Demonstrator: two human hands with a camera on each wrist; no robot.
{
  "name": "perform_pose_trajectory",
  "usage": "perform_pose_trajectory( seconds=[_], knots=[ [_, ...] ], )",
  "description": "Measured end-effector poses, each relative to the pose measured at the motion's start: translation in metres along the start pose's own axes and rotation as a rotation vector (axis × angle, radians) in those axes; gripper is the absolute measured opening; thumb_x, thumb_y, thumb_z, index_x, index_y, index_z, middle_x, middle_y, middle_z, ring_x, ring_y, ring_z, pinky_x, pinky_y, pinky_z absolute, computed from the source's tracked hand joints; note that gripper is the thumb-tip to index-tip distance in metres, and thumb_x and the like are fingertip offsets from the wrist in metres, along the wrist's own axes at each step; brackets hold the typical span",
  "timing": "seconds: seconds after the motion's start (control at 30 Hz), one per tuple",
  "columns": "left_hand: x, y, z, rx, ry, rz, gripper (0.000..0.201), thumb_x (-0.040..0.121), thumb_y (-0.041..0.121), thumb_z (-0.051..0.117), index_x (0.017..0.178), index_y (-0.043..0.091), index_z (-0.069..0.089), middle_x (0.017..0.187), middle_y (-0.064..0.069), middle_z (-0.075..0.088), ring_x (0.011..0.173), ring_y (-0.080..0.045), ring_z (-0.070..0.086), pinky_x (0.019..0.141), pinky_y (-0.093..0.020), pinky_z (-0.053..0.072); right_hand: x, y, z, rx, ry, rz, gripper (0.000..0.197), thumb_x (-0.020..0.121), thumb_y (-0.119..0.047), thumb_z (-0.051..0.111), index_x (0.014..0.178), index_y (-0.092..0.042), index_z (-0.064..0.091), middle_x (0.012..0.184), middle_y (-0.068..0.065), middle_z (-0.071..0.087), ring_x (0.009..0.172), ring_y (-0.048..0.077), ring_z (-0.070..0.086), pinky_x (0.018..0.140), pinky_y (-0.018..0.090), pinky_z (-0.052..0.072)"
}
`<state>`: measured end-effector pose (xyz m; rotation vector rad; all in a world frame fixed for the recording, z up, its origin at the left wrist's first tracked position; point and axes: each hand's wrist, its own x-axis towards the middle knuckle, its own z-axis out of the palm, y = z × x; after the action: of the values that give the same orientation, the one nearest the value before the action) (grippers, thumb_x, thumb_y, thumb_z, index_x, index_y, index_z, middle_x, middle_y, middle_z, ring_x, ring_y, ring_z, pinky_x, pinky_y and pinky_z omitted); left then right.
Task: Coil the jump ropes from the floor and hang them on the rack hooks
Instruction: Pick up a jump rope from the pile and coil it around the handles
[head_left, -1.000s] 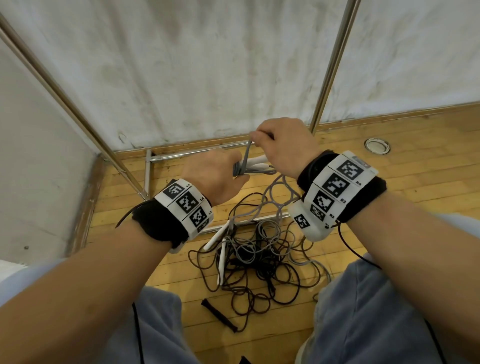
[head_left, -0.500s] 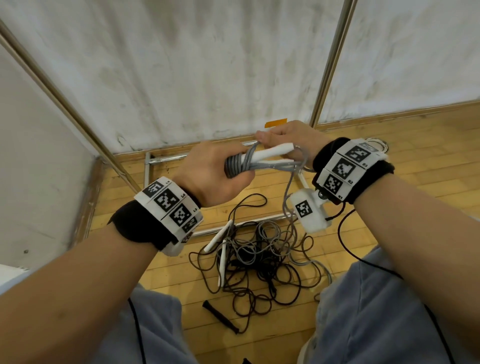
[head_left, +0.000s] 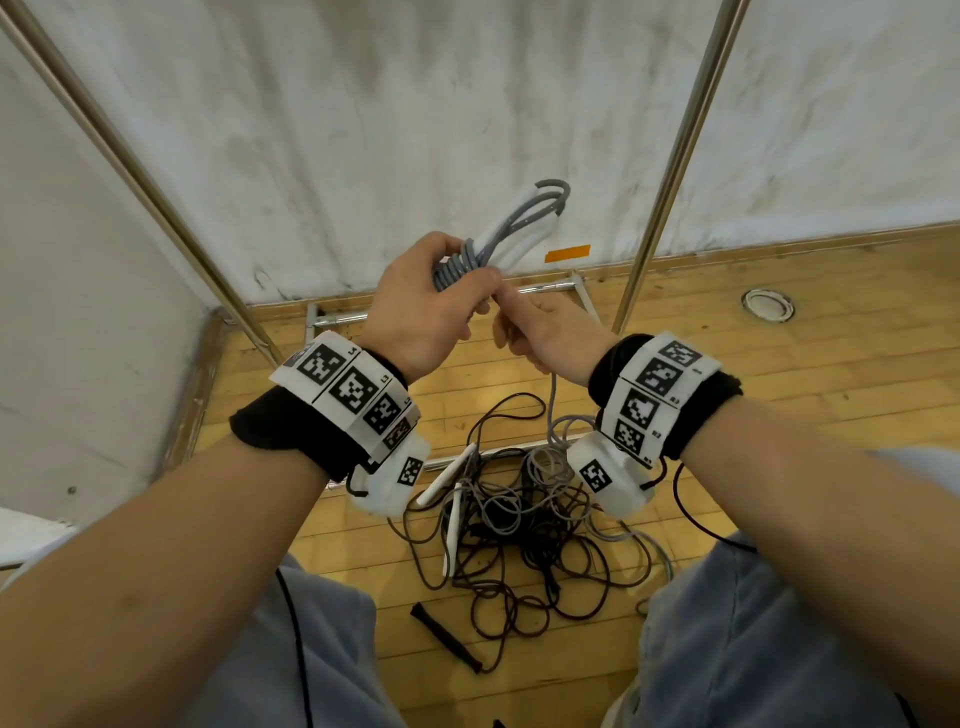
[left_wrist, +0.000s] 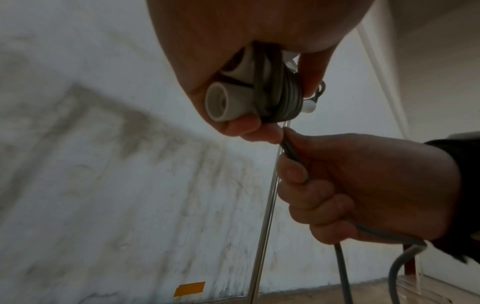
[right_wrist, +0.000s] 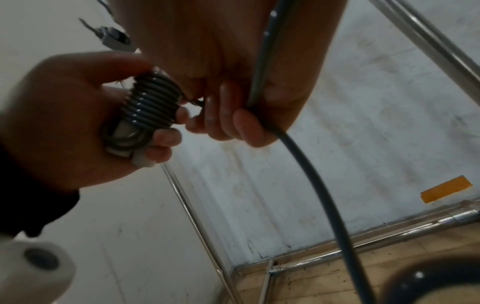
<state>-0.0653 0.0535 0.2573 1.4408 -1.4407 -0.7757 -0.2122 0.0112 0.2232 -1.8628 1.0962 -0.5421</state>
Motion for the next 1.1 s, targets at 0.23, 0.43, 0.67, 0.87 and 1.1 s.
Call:
perform_pose_trajectory(
  seconds=[0.23, 0.43, 0.67, 0.87, 1.1],
  knots=[
    [0.01, -0.001, 0.003, -0.077, 0.029, -0.032, 0.011, 0.092, 0.022, 0.059, 0.098, 0.019, 0.052, 0.086, -0.017, 0.067, 0.054, -0.02, 0.06, 0.041, -0.019, 0.041, -0.002, 0.007, 0.014, -0.468, 0.163, 0.009, 0.015, 0.099, -0.022, 0.036, 0.109, -0.015, 0.046, 0.078, -0.001, 0.054, 0.078, 0.026, 0.056, 0.069, 0.035, 0.043],
    [0.011, 0.002, 0.0, -0.178, -0.019, -0.048, 0.012, 0.092, 0.025, 0.061, 0.098, 0.016, 0.057, 0.077, -0.003, 0.068, 0.055, -0.016, 0.065, 0.04, -0.02, 0.041, 0.006, 0.011, 0.012, -0.009, 0.155, 0.115, 0.018, 0.098, -0.021, 0.039, 0.084, -0.018, 0.049, 0.075, 0.0, 0.049, 0.075, 0.023, 0.048, 0.078, 0.043, 0.041],
    [0.02, -0.007, -0.019, -0.004, 0.064, 0.015, 0.01, 0.089, 0.023, 0.063, 0.095, 0.015, 0.061, 0.084, -0.014, 0.067, 0.069, -0.026, 0.066, 0.059, -0.033, 0.056, 0.006, 0.014, 0.004, 0.206, 0.267, 0.024, 0.022, 0.097, -0.026, 0.046, 0.077, -0.023, 0.053, 0.044, -0.016, 0.04, 0.04, 0.005, 0.035, 0.05, 0.032, 0.038],
    [0.024, -0.031, -0.024, 0.516, 0.043, 0.093, 0.026, 0.09, 0.032, 0.059, 0.11, 0.019, 0.048, 0.074, 0.006, 0.052, 0.059, -0.01, 0.049, 0.05, -0.024, 0.035, -0.002, 0.0, 0.007, -0.084, 0.11, 0.033, 0.039, 0.098, -0.039, 0.038, 0.066, -0.024, 0.056, 0.056, -0.006, 0.045, 0.046, 0.013, 0.043, 0.054, 0.034, 0.043],
    [0.026, -0.044, -0.011, 0.783, -0.064, 0.101, 0.036, 0.093, 0.034, 0.053, 0.125, 0.02, 0.045, 0.095, 0.002, 0.05, 0.078, -0.019, 0.048, 0.067, -0.031, 0.035, -0.013, -0.023, 0.0, -0.38, 0.033, -0.074, 0.036, 0.101, -0.028, 0.034, 0.076, -0.014, 0.057, 0.061, -0.009, 0.043, 0.059, 0.005, 0.041, 0.054, 0.019, 0.027]
  ],
)
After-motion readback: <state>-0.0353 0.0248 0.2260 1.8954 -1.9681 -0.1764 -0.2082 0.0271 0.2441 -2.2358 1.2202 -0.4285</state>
